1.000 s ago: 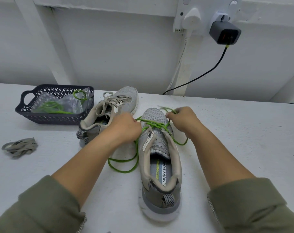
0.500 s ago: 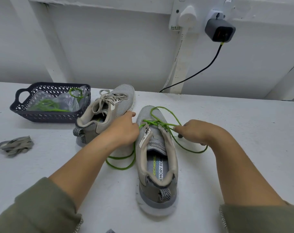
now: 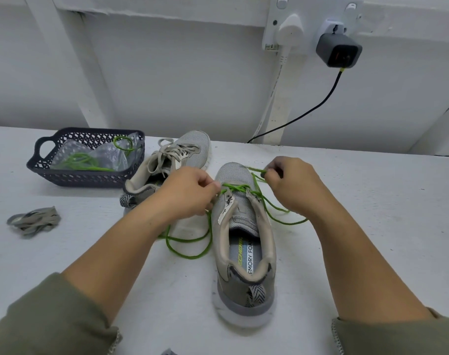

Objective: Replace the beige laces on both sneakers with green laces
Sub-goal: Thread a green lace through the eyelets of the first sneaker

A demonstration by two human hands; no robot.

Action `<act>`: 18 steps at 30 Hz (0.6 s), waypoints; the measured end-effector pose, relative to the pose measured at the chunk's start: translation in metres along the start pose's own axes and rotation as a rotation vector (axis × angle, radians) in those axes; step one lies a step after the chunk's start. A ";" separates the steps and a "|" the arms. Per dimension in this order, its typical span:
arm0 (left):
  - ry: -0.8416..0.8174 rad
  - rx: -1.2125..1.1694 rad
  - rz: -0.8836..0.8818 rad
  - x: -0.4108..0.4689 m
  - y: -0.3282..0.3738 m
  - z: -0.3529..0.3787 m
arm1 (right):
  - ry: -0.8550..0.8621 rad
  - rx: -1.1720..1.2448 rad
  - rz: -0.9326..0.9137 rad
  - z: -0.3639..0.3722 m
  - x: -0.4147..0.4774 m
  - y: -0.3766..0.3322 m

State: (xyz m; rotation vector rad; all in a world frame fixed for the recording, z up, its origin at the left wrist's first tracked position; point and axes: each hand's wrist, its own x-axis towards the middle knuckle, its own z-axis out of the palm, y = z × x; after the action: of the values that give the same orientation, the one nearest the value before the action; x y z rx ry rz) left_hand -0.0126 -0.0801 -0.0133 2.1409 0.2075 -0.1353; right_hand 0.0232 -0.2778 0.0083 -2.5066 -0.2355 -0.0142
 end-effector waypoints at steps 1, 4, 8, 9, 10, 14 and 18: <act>-0.014 -0.003 -0.016 0.001 0.000 0.001 | 0.009 0.020 -0.007 0.003 0.000 -0.001; -0.054 0.041 -0.001 0.000 0.004 0.000 | -0.003 -0.008 -0.053 0.011 0.002 -0.002; -0.138 0.188 0.048 -0.015 0.013 -0.008 | -0.007 -0.040 -0.137 0.015 0.004 -0.001; -0.125 0.250 0.080 -0.019 0.015 -0.008 | -0.014 -0.067 -0.161 0.016 0.004 -0.001; -0.094 0.293 0.115 -0.021 0.016 -0.007 | -0.023 -0.098 -0.187 0.017 0.004 -0.001; 0.105 0.333 0.191 -0.028 0.015 0.008 | -0.072 -0.175 -0.258 0.022 0.003 -0.001; 0.298 0.215 0.130 -0.032 0.000 0.023 | -0.092 -0.206 -0.310 0.025 0.005 0.001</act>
State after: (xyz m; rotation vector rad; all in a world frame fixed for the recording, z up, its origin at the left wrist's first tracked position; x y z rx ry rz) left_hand -0.0442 -0.1023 -0.0205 2.3758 0.2344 0.2487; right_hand 0.0272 -0.2630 -0.0121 -2.6511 -0.6897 -0.0515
